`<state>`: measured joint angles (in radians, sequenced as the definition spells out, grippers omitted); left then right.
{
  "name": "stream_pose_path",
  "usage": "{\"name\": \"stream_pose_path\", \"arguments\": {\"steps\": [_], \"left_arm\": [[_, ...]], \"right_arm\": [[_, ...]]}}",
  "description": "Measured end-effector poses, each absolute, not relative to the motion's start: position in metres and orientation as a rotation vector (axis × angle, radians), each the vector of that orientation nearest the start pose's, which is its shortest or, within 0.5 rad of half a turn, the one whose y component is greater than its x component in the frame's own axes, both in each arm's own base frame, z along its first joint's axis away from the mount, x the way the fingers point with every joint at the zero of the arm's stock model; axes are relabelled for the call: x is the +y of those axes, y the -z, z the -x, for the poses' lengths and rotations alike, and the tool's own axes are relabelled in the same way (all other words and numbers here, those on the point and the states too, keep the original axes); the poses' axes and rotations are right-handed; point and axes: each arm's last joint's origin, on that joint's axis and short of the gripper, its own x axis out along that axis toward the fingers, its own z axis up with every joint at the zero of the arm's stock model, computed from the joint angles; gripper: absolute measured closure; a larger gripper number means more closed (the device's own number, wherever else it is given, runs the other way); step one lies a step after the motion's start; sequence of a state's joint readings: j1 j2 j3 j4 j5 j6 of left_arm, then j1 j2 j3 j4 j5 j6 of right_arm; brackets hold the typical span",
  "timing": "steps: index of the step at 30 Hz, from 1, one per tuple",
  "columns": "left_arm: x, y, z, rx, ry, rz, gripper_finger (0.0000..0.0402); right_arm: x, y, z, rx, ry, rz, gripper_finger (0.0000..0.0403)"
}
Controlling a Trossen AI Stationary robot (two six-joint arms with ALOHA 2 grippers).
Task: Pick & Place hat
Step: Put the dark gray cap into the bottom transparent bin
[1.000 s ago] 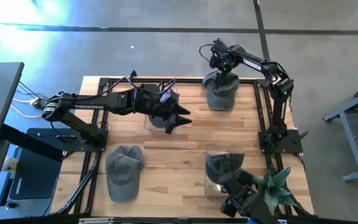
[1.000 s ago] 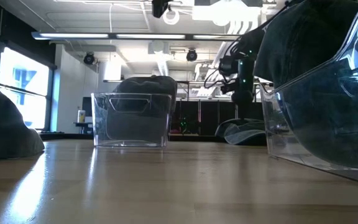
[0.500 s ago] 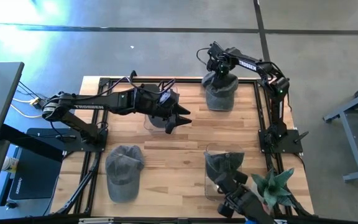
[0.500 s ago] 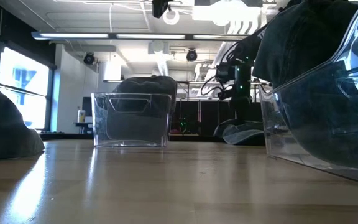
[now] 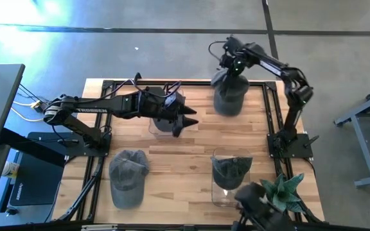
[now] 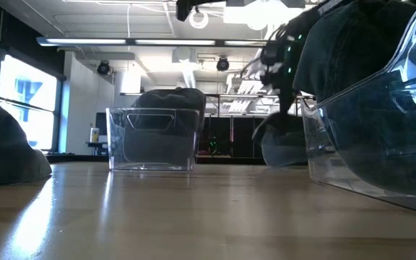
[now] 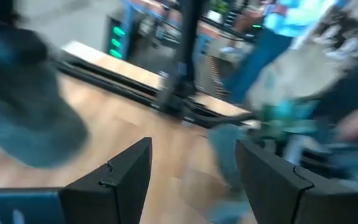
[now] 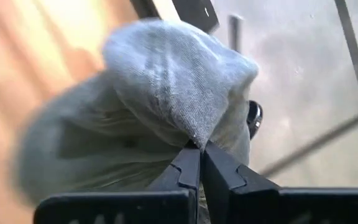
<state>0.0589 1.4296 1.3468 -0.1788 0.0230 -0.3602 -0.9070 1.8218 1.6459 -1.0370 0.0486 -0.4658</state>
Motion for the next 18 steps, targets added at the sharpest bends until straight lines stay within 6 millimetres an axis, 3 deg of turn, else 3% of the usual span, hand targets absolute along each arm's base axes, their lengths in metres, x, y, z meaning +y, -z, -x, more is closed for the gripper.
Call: {"name": "stream_pose_path", "arguments": {"steps": [4,9,18], "left_arm": [[0.023,-0.382,-0.325,0.212,-0.201,0.197,0.0177],[0.031,-0.394,-0.33,0.095,-0.259,-0.057,0.0176],[0.064,-0.381,-0.342,0.088,-0.222,-0.032,0.0176]], "right_arm": [[-0.264,-0.326,-0.213,1.124,0.495,-0.239,0.0398],[-0.226,-0.364,-0.201,0.953,0.377,-0.363,0.0399],[-0.169,-0.409,-0.189,0.74,0.21,-0.43,0.0401]]}}
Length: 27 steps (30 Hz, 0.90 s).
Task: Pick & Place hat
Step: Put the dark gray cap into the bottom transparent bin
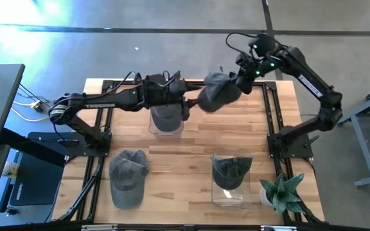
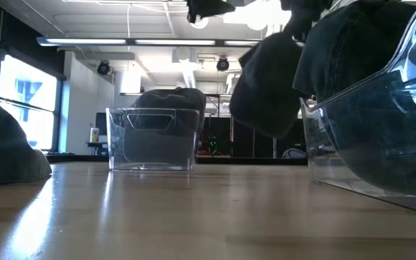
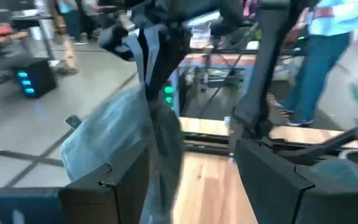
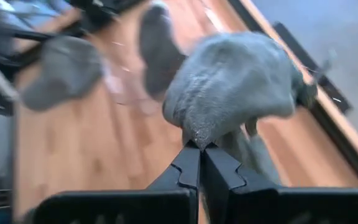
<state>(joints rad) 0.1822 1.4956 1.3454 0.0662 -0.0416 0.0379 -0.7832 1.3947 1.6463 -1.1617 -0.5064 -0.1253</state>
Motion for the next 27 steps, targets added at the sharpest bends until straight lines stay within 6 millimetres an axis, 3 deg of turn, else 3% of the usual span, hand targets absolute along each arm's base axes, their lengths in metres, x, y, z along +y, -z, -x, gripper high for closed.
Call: {"name": "stream_pose_path", "arguments": {"steps": [6,10,13,19,27], "left_arm": [[0.063,-0.386,-0.352,-0.042,-0.115,-0.107,0.0174],[0.064,-0.385,-0.362,-0.108,-0.092,-0.125,0.015],[0.066,-0.37,-0.367,-0.025,-0.113,-0.113,0.0116],[0.07,-0.358,-0.377,0.014,-0.2,-0.151,0.0056],[0.069,-0.337,-0.391,0.061,-0.083,-0.079,0.0056]], "right_arm": [[-0.148,-0.42,-0.2,0.66,0.092,-0.453,0.0401],[-0.139,-0.419,-0.209,0.668,0.044,-0.439,0.0401],[-0.133,-0.419,-0.214,0.667,0.016,-0.433,0.0401],[-0.123,-0.42,-0.221,0.661,-0.045,-0.451,0.0401],[-0.113,-0.423,-0.229,0.634,-0.099,-0.443,0.04]]}}
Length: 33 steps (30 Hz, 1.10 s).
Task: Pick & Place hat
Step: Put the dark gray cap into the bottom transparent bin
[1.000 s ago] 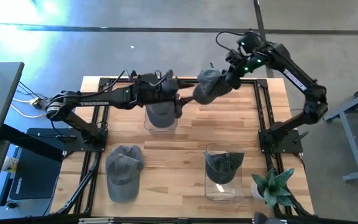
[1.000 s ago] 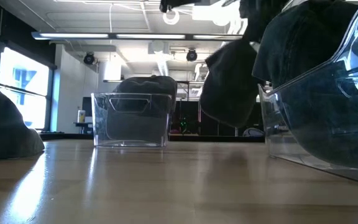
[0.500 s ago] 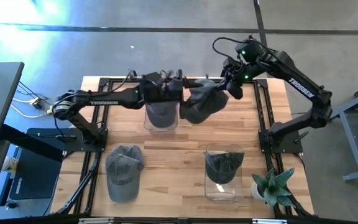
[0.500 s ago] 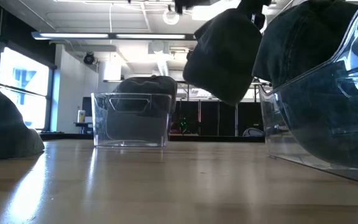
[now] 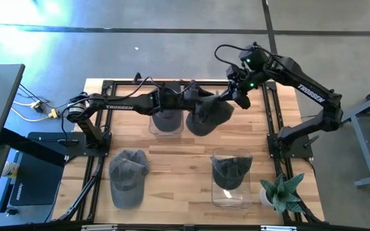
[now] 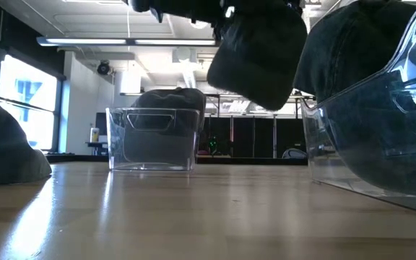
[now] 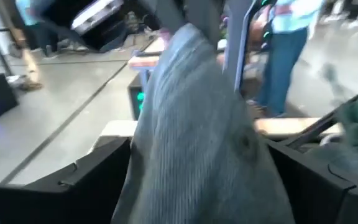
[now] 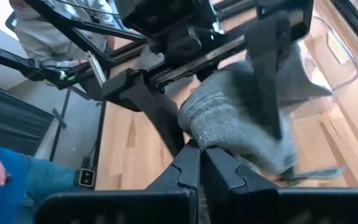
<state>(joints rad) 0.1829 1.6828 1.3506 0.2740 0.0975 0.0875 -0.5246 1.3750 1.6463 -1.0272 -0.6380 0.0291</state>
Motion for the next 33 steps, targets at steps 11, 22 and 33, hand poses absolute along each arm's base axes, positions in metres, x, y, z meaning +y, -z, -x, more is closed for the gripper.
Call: {"name": "stream_pose_path", "arguments": {"steps": [11,22,33], "left_arm": [[0.057,-0.331,-0.397,0.068,0.094,0.016,0.0237],[0.055,-0.332,-0.397,0.074,0.214,0.129,0.0376],[0.054,-0.331,-0.397,0.087,0.224,0.21,0.0393]], "right_arm": [[-0.108,-0.426,-0.232,0.609,-0.153,-0.456,0.04],[-0.107,-0.426,-0.232,0.604,-0.212,-0.502,0.0378],[-0.12,-0.433,-0.21,0.58,-0.069,-0.527,0.0228]]}}
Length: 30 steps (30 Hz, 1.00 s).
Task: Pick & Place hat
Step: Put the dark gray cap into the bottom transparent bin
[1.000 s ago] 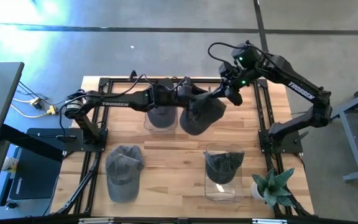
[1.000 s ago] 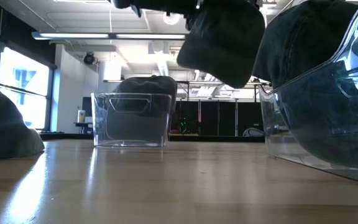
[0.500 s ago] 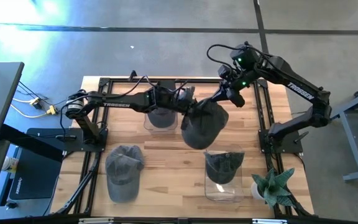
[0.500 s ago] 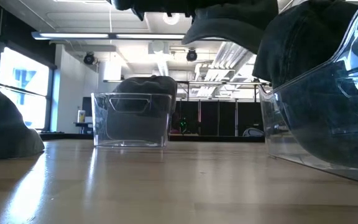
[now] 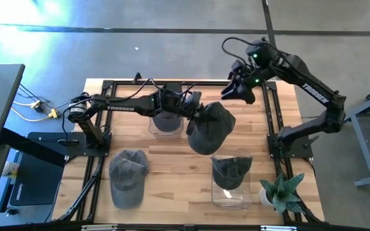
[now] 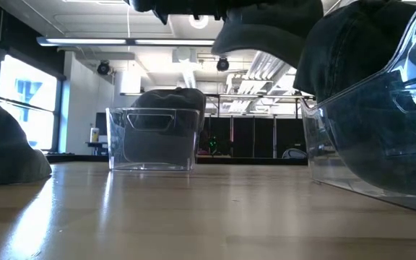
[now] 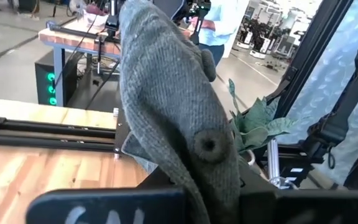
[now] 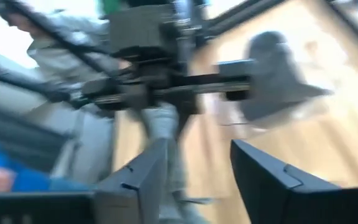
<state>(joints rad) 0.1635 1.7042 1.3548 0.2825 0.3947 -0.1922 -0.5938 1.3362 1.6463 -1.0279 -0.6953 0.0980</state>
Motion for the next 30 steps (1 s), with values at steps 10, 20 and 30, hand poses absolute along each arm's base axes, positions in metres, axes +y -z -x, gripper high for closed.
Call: {"name": "stream_pose_path", "arguments": {"steps": [10,20,30], "left_arm": [[0.066,-0.334,-0.395,0.093,0.171,0.349,0.0397],[0.078,-0.381,-0.393,0.082,0.156,0.3,0.0397],[0.077,-0.397,-0.387,0.21,0.104,0.271,0.0396]], "right_arm": [[-0.096,-0.457,-0.154,0.559,0.237,-0.258,0.0209],[-0.045,-0.402,-0.116,0.464,0.121,-0.448,0.0211],[-0.033,-0.341,-0.153,-0.196,-0.345,-0.674,0.0164]]}}
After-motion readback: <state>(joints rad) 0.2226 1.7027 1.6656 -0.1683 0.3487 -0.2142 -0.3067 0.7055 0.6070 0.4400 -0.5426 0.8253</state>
